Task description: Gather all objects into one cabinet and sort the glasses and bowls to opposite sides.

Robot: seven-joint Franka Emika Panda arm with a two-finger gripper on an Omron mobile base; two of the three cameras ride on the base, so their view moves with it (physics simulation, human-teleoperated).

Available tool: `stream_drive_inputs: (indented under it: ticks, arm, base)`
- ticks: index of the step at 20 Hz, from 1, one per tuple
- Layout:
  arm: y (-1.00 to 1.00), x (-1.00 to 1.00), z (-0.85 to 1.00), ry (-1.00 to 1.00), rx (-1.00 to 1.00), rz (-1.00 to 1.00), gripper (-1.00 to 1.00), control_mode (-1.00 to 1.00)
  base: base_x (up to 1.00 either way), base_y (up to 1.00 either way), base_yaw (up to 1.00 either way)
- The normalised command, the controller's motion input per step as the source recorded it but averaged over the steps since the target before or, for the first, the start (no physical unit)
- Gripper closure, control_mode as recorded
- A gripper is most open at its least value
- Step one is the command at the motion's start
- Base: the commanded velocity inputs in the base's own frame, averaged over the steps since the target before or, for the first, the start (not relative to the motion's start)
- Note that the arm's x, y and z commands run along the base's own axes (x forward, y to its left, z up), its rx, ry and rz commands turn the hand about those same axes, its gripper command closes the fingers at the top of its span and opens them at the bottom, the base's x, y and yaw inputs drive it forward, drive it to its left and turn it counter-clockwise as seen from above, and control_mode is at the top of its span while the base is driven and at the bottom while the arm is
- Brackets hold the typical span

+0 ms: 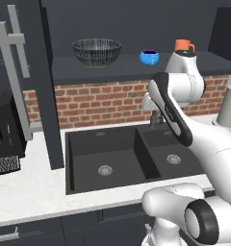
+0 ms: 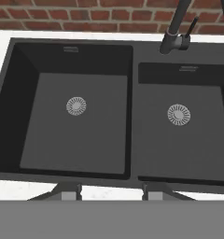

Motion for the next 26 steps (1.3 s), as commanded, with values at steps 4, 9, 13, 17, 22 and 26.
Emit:
stream_drive_inputs:
  ticks: [4, 9, 13, 17, 22, 26]
  arm:
    - [0.0, 0.0, 0.0, 0.0, 0.0, 0.0, -1.0, 1.0]
    - [0.0, 0.0, 0.0, 0.0, 0.0, 0.0, -1.0, 1.0]
    - [0.0, 0.0, 0.0, 0.0, 0.0, 0.0, -1.0, 1.0]
    - [0.0, 0.0, 0.0, 0.0, 0.0, 0.0, -1.0, 1.0]
    - [0.0, 0.0, 0.0, 0.0, 0.0, 0.0, -1.0, 1.0]
    - [0.0, 0.0, 0.0, 0.0, 0.0, 0.0, -1.0, 1.0]
  base:
    - [0.0, 0.0, 0.0]
    - [0.0, 0.0, 0.0]
    - [-0.19, 0.0, 0.0]
    - [-0.51, 0.0, 0.0]
    - [-0.8, -0.09, -0.03]
    - [-0.87, -0.11, -0.03]
